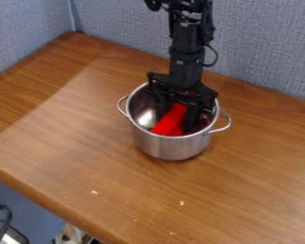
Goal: Put the red object in the metal pot
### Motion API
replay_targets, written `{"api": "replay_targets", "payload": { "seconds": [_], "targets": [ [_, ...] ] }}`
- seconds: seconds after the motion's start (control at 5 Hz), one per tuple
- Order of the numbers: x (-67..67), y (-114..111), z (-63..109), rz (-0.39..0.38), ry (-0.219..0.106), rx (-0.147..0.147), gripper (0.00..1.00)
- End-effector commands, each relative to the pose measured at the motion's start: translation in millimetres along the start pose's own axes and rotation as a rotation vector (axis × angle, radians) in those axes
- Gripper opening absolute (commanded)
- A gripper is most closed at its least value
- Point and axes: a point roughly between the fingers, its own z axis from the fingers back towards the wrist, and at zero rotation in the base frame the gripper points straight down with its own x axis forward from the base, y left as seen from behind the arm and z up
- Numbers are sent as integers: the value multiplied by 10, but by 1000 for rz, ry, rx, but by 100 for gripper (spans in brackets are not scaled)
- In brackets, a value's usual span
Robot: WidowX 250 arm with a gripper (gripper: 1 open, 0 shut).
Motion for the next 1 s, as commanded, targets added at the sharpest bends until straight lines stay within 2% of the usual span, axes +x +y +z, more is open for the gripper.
{"api": "replay_targets", "payload": {
  "seconds": [0.0, 0.8],
  "targets": [
    [41, -65, 144, -16, -42, -14, 0],
    [21, -101, 156, -42, -32, -35, 0]
  ]
}}
